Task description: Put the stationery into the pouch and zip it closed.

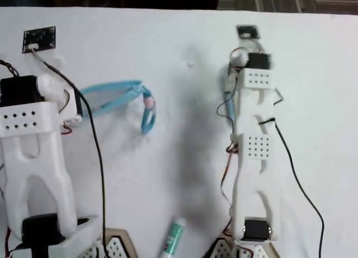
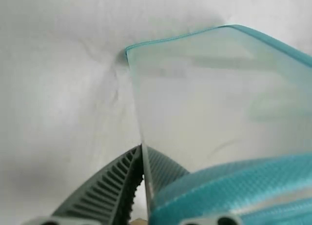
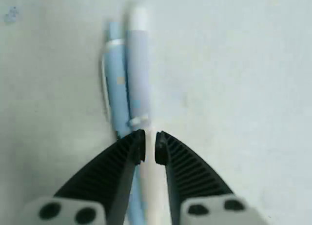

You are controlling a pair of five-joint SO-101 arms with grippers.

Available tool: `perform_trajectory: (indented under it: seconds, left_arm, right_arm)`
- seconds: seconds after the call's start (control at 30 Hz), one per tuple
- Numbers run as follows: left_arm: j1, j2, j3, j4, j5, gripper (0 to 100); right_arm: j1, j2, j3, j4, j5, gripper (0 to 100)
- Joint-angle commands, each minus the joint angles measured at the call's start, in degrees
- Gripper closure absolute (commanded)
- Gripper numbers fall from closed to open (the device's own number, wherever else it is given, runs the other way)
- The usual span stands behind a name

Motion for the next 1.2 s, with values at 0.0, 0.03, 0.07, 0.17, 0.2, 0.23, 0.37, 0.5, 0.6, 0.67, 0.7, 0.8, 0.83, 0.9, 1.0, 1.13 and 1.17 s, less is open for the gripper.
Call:
perform_trajectory:
  seconds: [0.0, 0.03, 0.07, 0.17, 0.2, 0.23, 0.37, 0.5, 0.6, 0.67, 0.7, 0.8, 0.83, 0.9, 1.0, 1.13, 1.17]
  left_arm:
    - [0.4, 1.98, -0.18, -0.18, -0.44, 98]
    - [0.4, 1.98, -0.18, -0.18, -0.44, 98]
    - [0.31, 1.98, -0.09, -0.18, -0.44, 98]
    - [0.13, 1.89, 0.0, -0.18, -0.44, 98]
    - [0.13, 1.89, 0.0, -0.18, -0.44, 98]
    - [0.13, 1.89, 0.0, -0.09, -0.44, 98]
    - [0.13, 1.89, 0.0, -0.09, -0.44, 98]
    - [0.13, 1.89, 0.0, -0.09, -0.44, 98]
    - [0.13, 1.89, 0.0, -0.09, -0.44, 98]
    - [0.13, 1.89, 0.09, -0.09, -0.44, 98]
    - [0.13, 1.89, 0.09, -0.09, -0.44, 98]
    - [0.13, 1.89, 0.09, -0.09, -0.44, 98]
    - [0.13, 1.89, 0.09, -0.09, -0.44, 98]
    - [0.13, 1.89, 0.09, -0.09, -0.44, 98]
    - [0.13, 1.89, 0.09, -0.09, -0.44, 98]
    - [0.13, 1.89, 0.09, -0.18, -0.44, 98]
    - [0.13, 1.89, 0.09, -0.18, -0.44, 98]
  right_arm:
    - [-1.1, -9.54, -0.44, 1.36, 0.7, 98.2]
    - [-1.45, -11.65, 0.0, 1.36, 0.62, 98.2]
    - [-1.89, -13.93, 0.7, 1.45, 0.62, 98.2]
    - [-3.65, -22.29, 5.98, 1.45, 0.62, 98.2]
    - [-4.26, -25.45, 8.88, 1.45, 0.53, 98.2]
    - [-4.97, -28.7, 12.13, 1.45, 0.44, 98.2]
    - [-6.9, -40.48, 26.37, 1.01, -0.7, 98.2]
    - [-5.23, -41.89, 37.36, -6.73, -1.14, 93.3]
    - [-3.91, -38.64, 43.43, -13.85, -3.08, 72.8]
    - [-4.0, -35.03, 45.54, -17.19, -2.2, 59.6]
    - [-4.26, -32.84, 45.71, -18.51, -1.85, 56.2]
    - [-4.35, -24.75, 43.96, -24.92, -2.29, 56.7]
    - [-4.35, -21.49, 43.25, -28.53, -2.37, 58.1]
    - [-4.44, -15.6, 40.62, -31.96, -2.11, 62.3]
    - [-4.26, -9.1, 33.05, -29.32, -2.02, 72.7]
    - [-3.65, -3.65, 22.68, -22.64, -1.67, 91.7]
    - [-3.65, -2.77, 20.57, -20.7, -0.44, 97.4]
